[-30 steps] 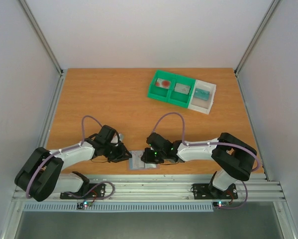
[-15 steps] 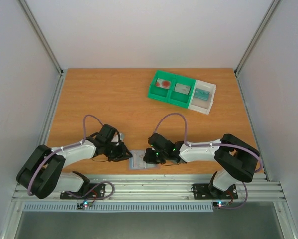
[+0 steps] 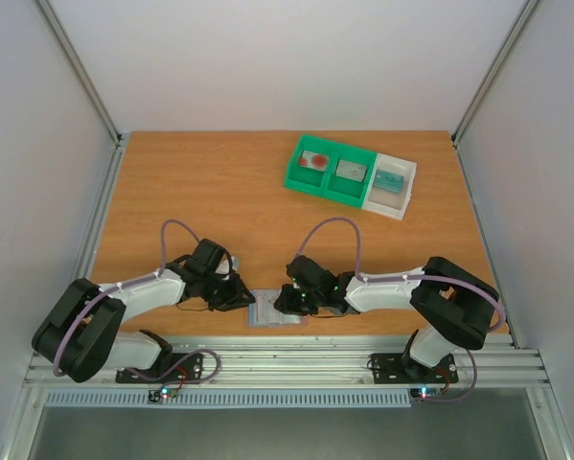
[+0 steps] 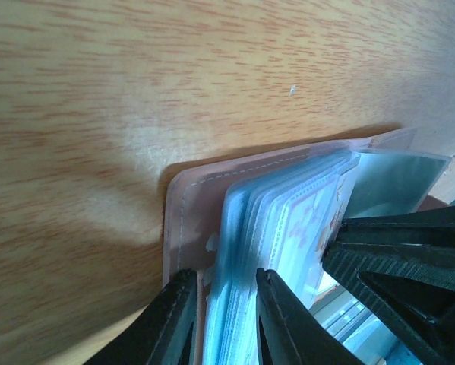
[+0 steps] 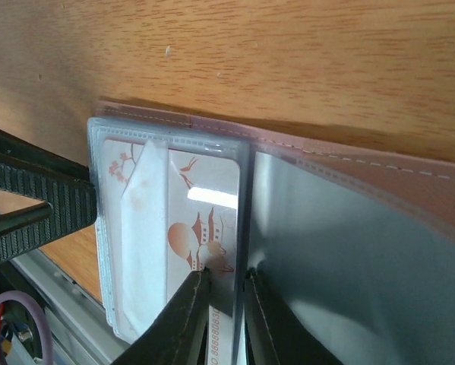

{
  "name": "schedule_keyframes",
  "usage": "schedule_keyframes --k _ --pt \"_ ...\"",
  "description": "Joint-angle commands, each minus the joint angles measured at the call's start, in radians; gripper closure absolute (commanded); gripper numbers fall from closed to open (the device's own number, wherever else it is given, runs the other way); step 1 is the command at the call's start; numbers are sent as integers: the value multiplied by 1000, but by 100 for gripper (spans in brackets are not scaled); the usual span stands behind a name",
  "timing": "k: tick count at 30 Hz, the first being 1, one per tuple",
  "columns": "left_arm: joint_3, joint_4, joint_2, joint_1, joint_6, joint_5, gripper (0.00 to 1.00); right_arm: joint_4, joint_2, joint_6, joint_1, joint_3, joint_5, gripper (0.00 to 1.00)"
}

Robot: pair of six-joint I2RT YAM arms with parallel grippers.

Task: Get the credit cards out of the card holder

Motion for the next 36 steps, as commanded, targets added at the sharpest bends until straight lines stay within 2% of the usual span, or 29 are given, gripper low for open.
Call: schedule_keyframes --k 1,6,18,21,25,29,34,36 --pt "20 -20 13 3 34 -59 76 61 19 14 -18 -22 -28 87" --pt "18 -22 21 3 39 -71 76 64 -10 13 -27 -47 -20 94" --pt "18 -21 29 3 38 -78 75 74 -53 23 -37 -94 -9 97" --pt "22 -23 32 3 37 -76 76 85 -57 24 -41 -101 -13 95" --pt "21 -22 25 3 35 -76 75 121 -32 35 -40 -98 -35 84" --pt "17 -20 28 3 32 -76 75 131 -13 38 -43 -92 -38 79" --pt "16 -15 32 3 31 -73 75 170 14 48 -49 -99 -58 80" --pt "16 -16 33 3 32 -73 75 183 18 52 -52 -106 -62 86"
